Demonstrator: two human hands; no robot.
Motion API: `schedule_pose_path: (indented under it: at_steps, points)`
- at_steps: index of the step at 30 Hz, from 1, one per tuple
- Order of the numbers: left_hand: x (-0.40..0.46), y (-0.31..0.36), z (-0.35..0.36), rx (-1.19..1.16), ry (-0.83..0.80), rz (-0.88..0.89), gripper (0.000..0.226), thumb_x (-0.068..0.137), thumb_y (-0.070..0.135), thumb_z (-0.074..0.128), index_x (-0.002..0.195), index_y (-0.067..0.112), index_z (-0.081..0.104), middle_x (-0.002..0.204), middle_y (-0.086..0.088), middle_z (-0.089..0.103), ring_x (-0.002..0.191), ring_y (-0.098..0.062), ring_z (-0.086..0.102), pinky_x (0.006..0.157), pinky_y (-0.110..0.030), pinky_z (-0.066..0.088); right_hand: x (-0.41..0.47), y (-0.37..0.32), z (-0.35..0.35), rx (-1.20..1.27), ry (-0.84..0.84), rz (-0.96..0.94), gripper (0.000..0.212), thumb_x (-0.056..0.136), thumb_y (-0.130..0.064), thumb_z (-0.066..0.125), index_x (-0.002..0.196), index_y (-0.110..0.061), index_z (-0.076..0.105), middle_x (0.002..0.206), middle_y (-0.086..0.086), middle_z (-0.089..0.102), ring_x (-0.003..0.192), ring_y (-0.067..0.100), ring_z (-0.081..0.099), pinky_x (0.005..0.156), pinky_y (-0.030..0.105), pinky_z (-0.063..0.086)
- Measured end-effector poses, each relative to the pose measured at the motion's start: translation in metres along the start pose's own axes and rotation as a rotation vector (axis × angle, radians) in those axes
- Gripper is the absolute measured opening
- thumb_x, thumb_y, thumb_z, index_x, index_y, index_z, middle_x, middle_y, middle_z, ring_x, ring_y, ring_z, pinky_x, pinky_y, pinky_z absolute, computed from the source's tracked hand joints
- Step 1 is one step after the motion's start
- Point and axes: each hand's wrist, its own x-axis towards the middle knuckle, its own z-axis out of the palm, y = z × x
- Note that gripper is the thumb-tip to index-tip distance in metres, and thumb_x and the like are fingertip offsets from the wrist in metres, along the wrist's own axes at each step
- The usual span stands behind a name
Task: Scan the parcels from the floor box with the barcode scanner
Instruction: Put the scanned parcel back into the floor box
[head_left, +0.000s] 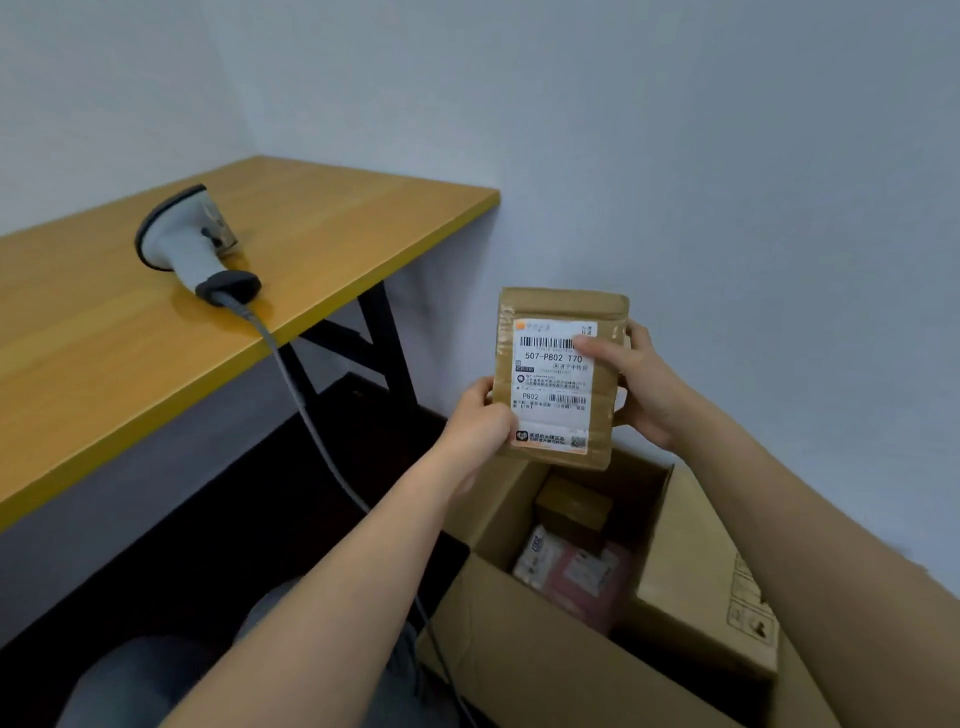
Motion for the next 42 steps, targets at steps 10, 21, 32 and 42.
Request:
schedule_pose_path:
  at_steps: [10,21,32,42]
  points:
    - [0.021,-0.077,0.028,0.041,-0.044,-0.225,0.046,0.087,0.000,0.053,0.131,0.010,0.051,0.098,0.011,0.062,0.094,-0.012,0.064,0.079,-0.027,0.052,0.023,0.089,-0.023,0.026,0.092,0.207,0.089,0.070,-0.009,0.083,0.137,-0.027,0.026,0.126,-0.002,0.053,0.109,0.025,0.059,0.094,0.066,0.045]
    - [0.035,-0.106,0.036,0.025,-0.071,-0.377,0.054,0.090,-0.002,0.048,0.140,0.016,0.042,0.095,0.011,0.055,0.107,-0.013,0.047,0.092,-0.029,0.036,0.031,0.146,-0.026,0.024,0.045,0.319,0.103,0.085,-0.009,0.072,0.153,-0.034,-0.001,0.128,-0.005,0.051,0.088,0.011,0.056,0.093,0.050,0.045]
    - [0.048,-0.127,0.046,0.038,-0.062,-0.437,0.038,0.090,0.007,0.053,0.127,0.017,0.053,0.112,-0.004,0.057,0.107,-0.020,0.058,0.088,-0.032,0.050,0.044,0.178,-0.049,-0.163,0.253,0.408,0.075,0.093,-0.018,0.061,0.153,-0.024,0.019,0.157,0.011,0.029,0.138,0.033,0.035,0.107,0.050,0.036]
    - [0.041,-0.130,0.086,0.068,-0.163,-0.447,0.033,0.090,0.010,0.053,0.122,0.017,0.057,0.117,-0.006,0.059,0.102,-0.018,0.061,0.092,-0.034,0.053,0.031,0.188,-0.087,-0.452,0.648,0.579,0.076,0.085,-0.025,0.063,0.149,-0.012,0.026,0.152,0.019,0.026,0.136,0.043,0.028,0.106,0.052,0.037]
